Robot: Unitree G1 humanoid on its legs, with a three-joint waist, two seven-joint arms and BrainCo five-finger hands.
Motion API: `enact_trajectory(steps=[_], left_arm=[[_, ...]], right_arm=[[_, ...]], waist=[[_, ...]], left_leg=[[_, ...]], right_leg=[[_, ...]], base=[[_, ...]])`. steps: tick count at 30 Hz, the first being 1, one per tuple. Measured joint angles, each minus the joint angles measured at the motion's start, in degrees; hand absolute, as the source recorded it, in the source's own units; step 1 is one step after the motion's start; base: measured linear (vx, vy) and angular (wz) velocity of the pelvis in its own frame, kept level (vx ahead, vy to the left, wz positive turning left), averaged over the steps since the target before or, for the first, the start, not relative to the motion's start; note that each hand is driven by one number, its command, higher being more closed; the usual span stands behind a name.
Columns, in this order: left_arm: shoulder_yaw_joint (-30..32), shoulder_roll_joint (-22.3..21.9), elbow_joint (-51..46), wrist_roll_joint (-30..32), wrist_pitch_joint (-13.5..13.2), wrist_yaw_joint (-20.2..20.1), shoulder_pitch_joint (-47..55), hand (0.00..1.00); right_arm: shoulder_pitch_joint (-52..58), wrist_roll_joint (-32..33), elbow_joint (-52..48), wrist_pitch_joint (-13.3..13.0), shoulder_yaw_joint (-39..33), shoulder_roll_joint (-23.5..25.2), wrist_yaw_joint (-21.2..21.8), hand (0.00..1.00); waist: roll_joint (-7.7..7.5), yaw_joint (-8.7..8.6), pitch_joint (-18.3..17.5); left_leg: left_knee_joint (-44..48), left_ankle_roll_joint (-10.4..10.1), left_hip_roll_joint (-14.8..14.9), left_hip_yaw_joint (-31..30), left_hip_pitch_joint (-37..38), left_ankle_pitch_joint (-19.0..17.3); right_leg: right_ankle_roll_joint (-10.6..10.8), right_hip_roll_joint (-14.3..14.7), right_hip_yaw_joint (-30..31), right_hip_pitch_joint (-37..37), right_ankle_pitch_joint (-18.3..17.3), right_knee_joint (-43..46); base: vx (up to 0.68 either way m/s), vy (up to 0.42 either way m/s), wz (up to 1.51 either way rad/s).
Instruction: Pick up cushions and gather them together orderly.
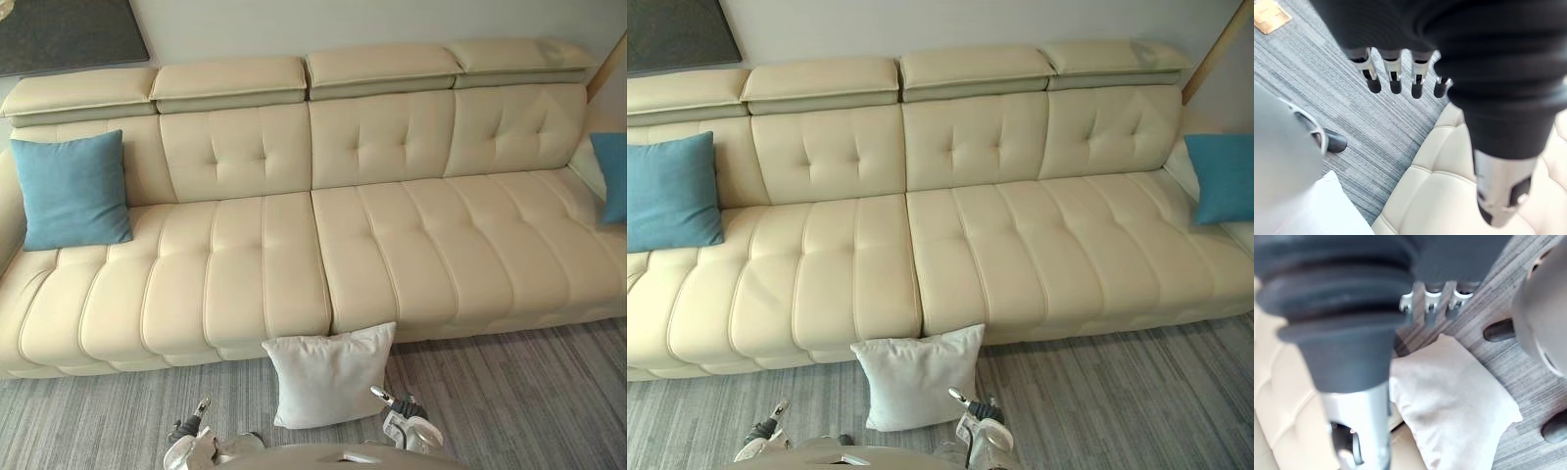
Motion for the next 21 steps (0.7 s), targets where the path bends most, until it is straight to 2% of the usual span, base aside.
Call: enact_trajectory(steps=[9, 10, 11, 12, 15, 17, 19, 21], left_arm=[[-5.8, 2.0, 0.4, 1.2, 0.0, -1.1, 0.6, 0.0], [-6.4, 2.4, 0.4, 1.2, 0.0, -1.1, 0.4, 0.0], [-7.2, 2.9, 0.3, 1.3, 0.0, -1.1, -0.4, 0.0], [-7.3, 3.0, 0.2, 1.2, 0.0, -1.1, -0.6, 0.0], [-8.5, 3.7, -1.2, 1.0, -0.1, -0.3, -5.6, 0.0], [-10.0, 3.8, -2.5, -0.2, -0.2, 0.3, -10.4, 0.0], [-10.6, 4.1, -3.8, -0.1, -0.3, 0.4, -13.1, 0.0], [-10.7, 5.1, -6.0, -0.2, -0.7, 0.7, -16.2, 0.0]], right_arm=[[0.7, -0.5, 1.2, 0.1, 0.0, -1.0, -0.8, 0.0], [0.1, -0.9, 1.2, 0.1, 0.2, -1.3, -0.9, 0.0], [-0.6, -1.2, 1.2, 0.3, 0.5, -1.3, -1.1, 0.0], [-1.0, -1.3, 1.2, 0.4, 1.0, -1.3, -1.3, 0.0], [-6.1, -1.4, -0.4, 0.4, 4.0, -2.7, -3.1, 0.0], [-12.0, -1.3, -1.4, 0.5, 7.0, -6.1, -4.0, 0.0], [-14.8, -1.3, -3.6, 0.4, 7.7, -7.4, -4.7, 0.0], [-18.5, -1.2, -6.0, 0.4, 8.6, -9.8, -5.0, 0.0]], waist=[[-0.66, 0.32, -0.7], [-1.2, 0.49, -0.4], [-0.91, 0.62, 0.5], [-1.62, 0.59, 0.9], [-1.37, 0.21, 4.6], [-0.15, -0.08, 8.0], [-0.02, -0.13, 9.3], [0.09, -0.72, 12.1]], left_leg=[[-4.4, 0.3, -1.5, 1.0, 2.0, 1.5], [-4.4, 0.4, -1.5, 1.5, 2.0, 1.5], [-3.9, 0.4, -1.4, 1.9, 1.7, 1.3], [-3.2, 0.5, -1.3, 2.1, 0.8, 1.1], [10.0, 1.6, 1.3, 2.3, -11.4, -3.7], [21.6, 2.6, 4.8, 2.5, -23.2, -7.7], [26.2, 3.1, 6.1, 3.0, -28.7, -9.1], [31.5, 3.8, 7.3, 2.9, -34.4, -10.8]], right_leg=[[0.0, 0.4, 1.4, 1.1, 2.5, -4.0], [-0.1, 0.3, 1.8, 0.8, 2.6, -4.0], [-0.1, 0.3, 2.5, 0.2, 2.7, -3.7], [-0.1, 0.3, 2.6, -0.8, 2.7, -3.1], [-0.4, -0.1, 4.6, -10.7, 2.5, 3.0], [-0.6, 0.7, 6.9, -21.6, 2.1, 9.6], [-0.6, 0.8, 8.0, -27.7, 1.5, 13.8], [-0.7, 0.5, 9.3, -34.6, 0.0, 19.9]], base=[[0.01, 0.023, -0.09], [0.01, 0.029, -0.22], [-0.01, 0.023, -0.24], [-0.05, 0.016, -0.25], [-0.19, -0.008, -0.26], [-0.25, 0.042, -0.38], [-0.24, 0.09, -0.31], [-0.24, 0.07, -0.18]])
